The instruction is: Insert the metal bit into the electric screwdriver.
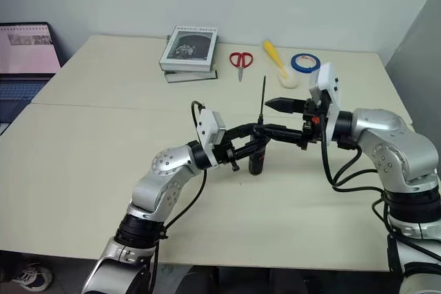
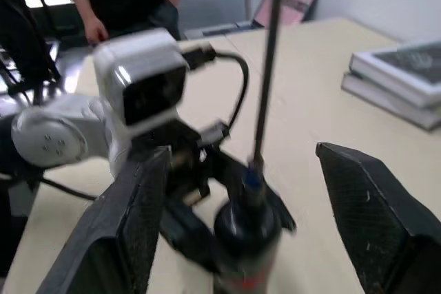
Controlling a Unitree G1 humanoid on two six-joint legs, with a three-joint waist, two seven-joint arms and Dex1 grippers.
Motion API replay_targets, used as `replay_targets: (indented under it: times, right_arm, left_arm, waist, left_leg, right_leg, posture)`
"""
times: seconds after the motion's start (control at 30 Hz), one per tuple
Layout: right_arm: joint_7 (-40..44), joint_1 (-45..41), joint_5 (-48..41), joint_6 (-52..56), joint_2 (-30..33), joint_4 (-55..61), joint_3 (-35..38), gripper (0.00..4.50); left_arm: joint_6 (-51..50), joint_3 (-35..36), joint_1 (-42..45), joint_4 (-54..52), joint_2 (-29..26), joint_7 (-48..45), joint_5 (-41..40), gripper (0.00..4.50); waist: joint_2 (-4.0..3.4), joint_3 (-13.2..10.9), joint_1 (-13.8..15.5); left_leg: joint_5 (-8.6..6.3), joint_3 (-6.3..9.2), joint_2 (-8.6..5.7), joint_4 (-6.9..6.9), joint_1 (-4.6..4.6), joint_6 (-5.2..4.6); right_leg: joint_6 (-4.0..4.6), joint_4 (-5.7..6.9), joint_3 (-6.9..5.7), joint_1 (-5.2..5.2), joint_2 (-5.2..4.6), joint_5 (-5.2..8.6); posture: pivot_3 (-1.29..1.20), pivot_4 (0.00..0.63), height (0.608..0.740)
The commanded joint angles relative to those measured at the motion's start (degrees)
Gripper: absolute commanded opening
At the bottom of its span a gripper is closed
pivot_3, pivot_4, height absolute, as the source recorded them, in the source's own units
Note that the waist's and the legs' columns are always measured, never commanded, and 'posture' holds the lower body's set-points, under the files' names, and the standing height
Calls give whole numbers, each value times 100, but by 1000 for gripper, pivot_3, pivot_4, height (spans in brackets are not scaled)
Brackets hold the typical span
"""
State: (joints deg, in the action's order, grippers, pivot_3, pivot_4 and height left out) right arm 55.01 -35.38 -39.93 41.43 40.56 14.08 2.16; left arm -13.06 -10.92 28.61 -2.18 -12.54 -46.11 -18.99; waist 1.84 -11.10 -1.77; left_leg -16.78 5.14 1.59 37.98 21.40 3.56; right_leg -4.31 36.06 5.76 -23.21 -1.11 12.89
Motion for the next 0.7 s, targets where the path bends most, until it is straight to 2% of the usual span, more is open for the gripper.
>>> replay_targets:
  times: [0.03, 0.17, 0.37, 0.5, 0.57, 0.7]
  right_arm:
    - [-91, 122, -161, -44, 201, 443, 517, 4500]
    - [-193, 308, -143, -37, 303, 661, 670, 4500]
    - [-456, 1303, 29, 118, 929, 1648, 1155, 4500]
    - [-418, 1947, 109, 193, 1374, 2094, 1331, 4500]
    - [-369, 2270, 83, 174, 1529, 2357, 1497, 4500]
    - [-499, 2507, -7, 294, 1750, 2730, 1691, 4500]
  left_arm:
    - [119, 32, 204, 63, 28, 25, 79, 1644]
    - [191, 63, 384, 144, -4, 62, 182, 1644]
    - [223, -149, 1816, 890, -642, 277, 1323, 1643]
    - [397, -425, 2538, 1736, -1086, -102, 1858, 1643]
    - [491, -715, 2857, 2196, -1312, -605, 2110, 1643]
    - [1366, -1373, 3373, 3352, -1545, -1316, 2786, 1643]
  waist:
    - [0, 0, -3]
    - [0, 0, -7]
    - [-1, -3, 19]
    - [-2, -3, 19]
    - [-2, -3, 19]
    - [-2, -4, -8]
  left_leg:
    - [0, 0, 0, 0, -1, 0]
    - [0, 0, 0, 0, -2, 0]
    - [2, 5, -2, 2, 8, -2]
    - [1, 7, -5, 0, 17, -2]
    - [1, 7, -5, -2, 17, -2]
    - [1, 6, -5, -4, 25, -3]
  right_leg:
    - [-2, 1, 0, 0, 0, 0]
    - [-21, 1, 1, 0, 1, 10]
    - [-29, -1, -2, -4, 2, 7]
    - [-29, -10, -4, -6, -1, 8]
    - [-23, -10, -5, -9, -1, 8]
    - [-17, -11, -6, -16, -1, 11]
  posture:
    - [0, 150, 740]
    - [0, 150, 740]
    - [0, 150, 740]
    - [0, 150, 740]
    - [0, 150, 740]
    - [0, 150, 740]
